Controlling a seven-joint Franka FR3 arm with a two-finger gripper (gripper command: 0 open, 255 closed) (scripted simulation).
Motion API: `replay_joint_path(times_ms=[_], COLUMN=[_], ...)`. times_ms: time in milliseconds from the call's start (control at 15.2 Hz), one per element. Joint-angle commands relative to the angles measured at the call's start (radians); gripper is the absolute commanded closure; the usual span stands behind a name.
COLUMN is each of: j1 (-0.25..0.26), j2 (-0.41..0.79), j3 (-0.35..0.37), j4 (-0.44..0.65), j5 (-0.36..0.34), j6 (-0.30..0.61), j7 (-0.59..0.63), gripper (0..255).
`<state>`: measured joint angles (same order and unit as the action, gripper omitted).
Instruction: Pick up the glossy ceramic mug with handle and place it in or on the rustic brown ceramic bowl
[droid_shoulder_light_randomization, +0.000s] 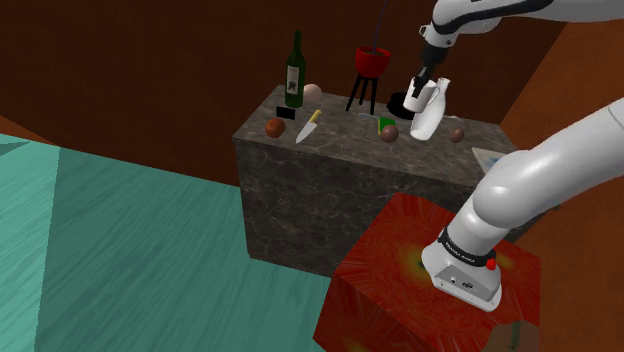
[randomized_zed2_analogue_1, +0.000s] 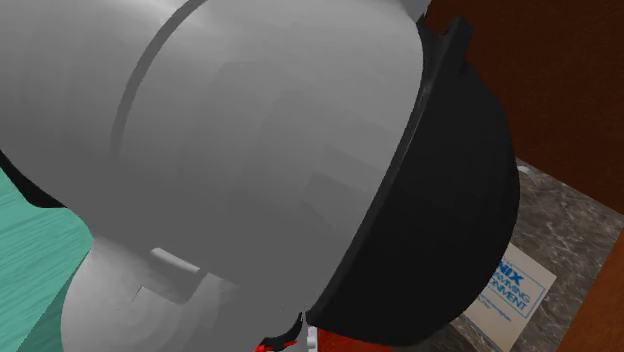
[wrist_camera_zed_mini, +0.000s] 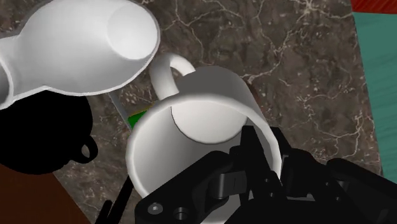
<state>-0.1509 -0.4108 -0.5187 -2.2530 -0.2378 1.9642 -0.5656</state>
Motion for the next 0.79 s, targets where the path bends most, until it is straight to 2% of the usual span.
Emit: replay_joint_path(times_ms=[0,396,594,726], j1=[0.010,0.018,-0.011,-0.050], j2=[0.079,0.325,0.470,0.571], j3=[-0.046,-0.171,-0.215,-0.228], j4=[0.070,0.303,0.440,0.542], j5=[0.027,0.171,0.279,0.356], j6=[0.012,0.005,-0.022,-0.052], j7=[-0.056,-0.244,-0.349,-0.416], gripper=[255,255,255,255])
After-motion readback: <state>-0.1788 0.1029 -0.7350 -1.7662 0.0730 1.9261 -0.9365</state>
